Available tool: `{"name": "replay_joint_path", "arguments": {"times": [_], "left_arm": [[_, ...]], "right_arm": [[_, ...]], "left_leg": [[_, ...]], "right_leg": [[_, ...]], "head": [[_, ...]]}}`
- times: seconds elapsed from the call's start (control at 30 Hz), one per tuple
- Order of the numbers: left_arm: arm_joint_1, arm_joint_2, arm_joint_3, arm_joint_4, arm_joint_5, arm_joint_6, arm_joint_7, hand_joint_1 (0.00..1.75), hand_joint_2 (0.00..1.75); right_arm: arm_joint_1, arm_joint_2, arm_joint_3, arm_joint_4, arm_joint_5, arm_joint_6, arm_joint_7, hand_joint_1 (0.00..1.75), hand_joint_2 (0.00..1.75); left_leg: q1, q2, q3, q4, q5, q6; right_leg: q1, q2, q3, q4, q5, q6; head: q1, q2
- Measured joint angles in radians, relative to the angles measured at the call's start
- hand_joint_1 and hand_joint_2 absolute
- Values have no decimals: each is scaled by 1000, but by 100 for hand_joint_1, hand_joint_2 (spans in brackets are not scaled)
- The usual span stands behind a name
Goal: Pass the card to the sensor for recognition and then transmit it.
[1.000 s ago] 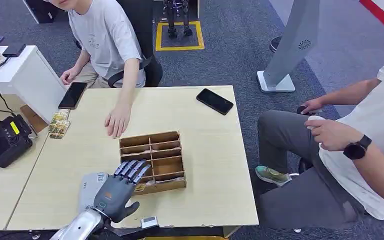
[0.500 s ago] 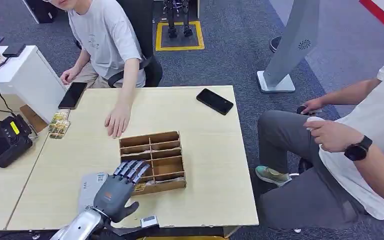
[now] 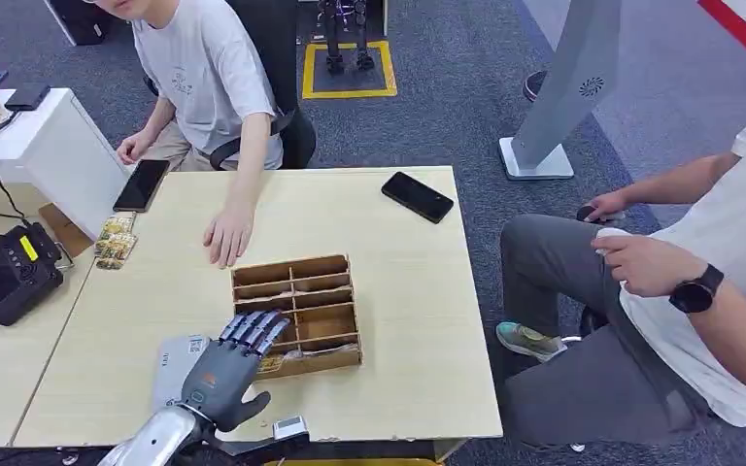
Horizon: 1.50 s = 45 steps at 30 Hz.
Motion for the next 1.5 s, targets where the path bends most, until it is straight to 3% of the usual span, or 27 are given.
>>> {"name": "replay_joint_path", "arguments": {"times": [1.5], "left_arm": [[15, 2, 16, 0, 22, -8, 20, 0, 175]], "right_arm": [[0, 16, -40, -17, 30, 15, -13, 0, 175]], "left_leg": [[0, 0, 0, 0, 0, 0]], "right_leg": [[0, 0, 0, 0, 0, 0]], "head": [[0, 0]]}}
